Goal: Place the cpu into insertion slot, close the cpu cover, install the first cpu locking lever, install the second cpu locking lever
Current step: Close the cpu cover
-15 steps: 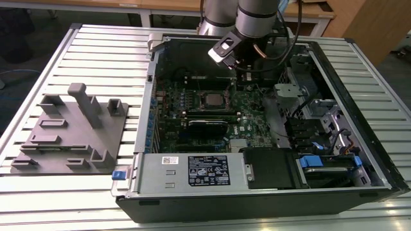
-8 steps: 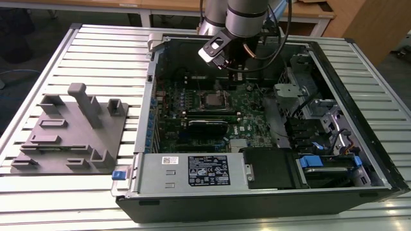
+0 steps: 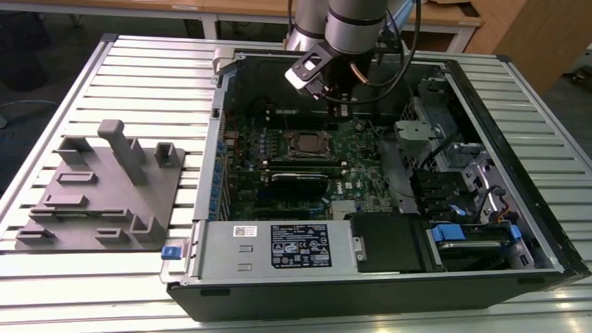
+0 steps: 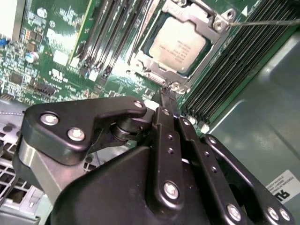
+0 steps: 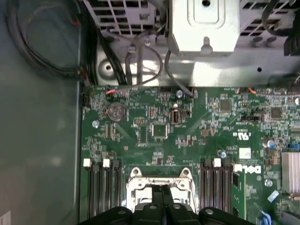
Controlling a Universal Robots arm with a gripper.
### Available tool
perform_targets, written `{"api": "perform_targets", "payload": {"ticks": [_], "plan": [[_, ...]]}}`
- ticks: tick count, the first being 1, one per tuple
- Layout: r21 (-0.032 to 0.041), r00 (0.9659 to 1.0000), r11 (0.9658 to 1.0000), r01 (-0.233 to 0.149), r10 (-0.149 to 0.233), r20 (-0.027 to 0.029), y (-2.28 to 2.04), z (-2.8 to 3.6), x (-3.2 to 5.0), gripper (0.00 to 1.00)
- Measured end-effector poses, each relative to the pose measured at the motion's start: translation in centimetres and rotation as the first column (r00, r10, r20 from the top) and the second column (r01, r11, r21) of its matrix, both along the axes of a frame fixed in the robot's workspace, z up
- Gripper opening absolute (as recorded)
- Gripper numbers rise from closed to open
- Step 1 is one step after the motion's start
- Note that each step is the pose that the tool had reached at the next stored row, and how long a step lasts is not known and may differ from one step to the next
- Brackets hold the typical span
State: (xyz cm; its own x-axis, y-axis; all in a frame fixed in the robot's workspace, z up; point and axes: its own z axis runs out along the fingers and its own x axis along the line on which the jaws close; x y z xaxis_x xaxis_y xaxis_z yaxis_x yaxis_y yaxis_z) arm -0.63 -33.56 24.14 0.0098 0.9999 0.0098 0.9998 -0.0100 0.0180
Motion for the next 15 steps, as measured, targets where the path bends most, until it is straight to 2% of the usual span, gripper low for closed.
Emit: {"api": "perform_targets", "payload": {"ticks": [8,15], "plan": [[0.0005,1.0,1.0,0.0,0.0,-0.0008,0.01,-0.1,-0.04,0.1],[0.0001,1.0,1.0,0.0,0.0,-0.001,0.0,-0.26,-0.72,0.1]]}}
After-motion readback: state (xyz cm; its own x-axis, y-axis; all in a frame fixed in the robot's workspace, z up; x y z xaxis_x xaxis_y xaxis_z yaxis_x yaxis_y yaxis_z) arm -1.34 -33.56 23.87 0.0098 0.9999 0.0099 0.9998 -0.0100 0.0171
